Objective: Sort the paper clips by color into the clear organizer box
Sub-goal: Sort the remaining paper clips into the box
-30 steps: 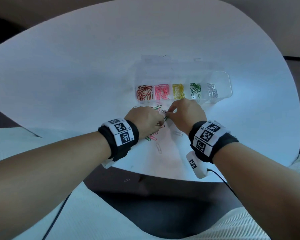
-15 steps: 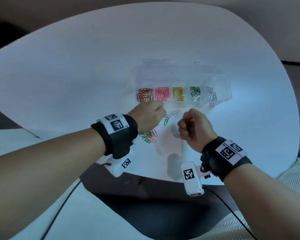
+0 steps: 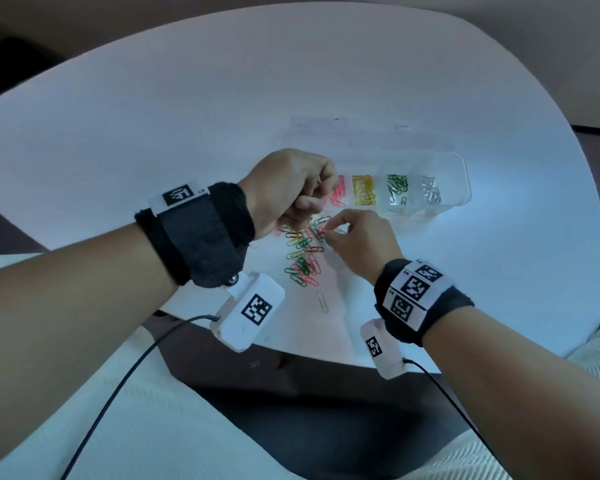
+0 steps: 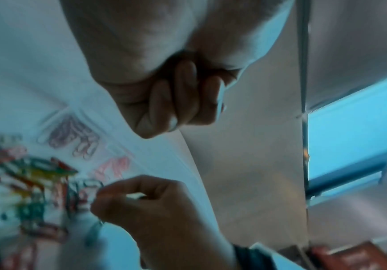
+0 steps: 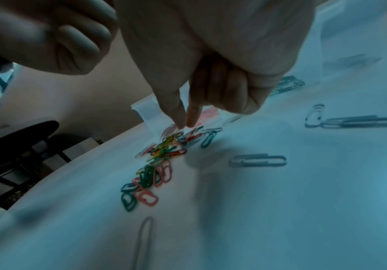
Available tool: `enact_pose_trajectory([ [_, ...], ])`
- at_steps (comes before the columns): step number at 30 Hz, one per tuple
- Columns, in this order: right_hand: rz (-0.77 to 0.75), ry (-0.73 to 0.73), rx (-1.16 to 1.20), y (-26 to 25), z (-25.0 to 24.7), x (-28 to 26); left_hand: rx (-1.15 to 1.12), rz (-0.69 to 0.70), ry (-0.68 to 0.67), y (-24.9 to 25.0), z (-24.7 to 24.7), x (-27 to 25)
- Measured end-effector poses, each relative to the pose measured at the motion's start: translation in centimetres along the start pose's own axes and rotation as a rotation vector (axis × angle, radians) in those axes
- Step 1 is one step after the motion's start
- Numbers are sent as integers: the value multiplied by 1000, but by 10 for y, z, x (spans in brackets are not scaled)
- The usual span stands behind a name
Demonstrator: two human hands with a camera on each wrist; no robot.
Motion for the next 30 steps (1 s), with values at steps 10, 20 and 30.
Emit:
enact_pose_trajectory([
  [10, -48, -14, -388, -13, 5, 7, 903, 34, 280, -2, -24, 15],
  [20, 147, -97, 308, 13, -16, -17, 526, 95, 397, 8, -35, 25],
  [30, 155, -62, 1089, -42, -34, 0, -149, -127, 400, -7, -27, 20],
])
Point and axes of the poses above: each hand's wrist, its own x-axis towards the middle knuckle, its own z-axis out of the palm, y = z × x, the point moved 2 cm from there along x, towards the middle knuckle, and after that the axes turned 7 degrees about -x, right-handed, at the moved point
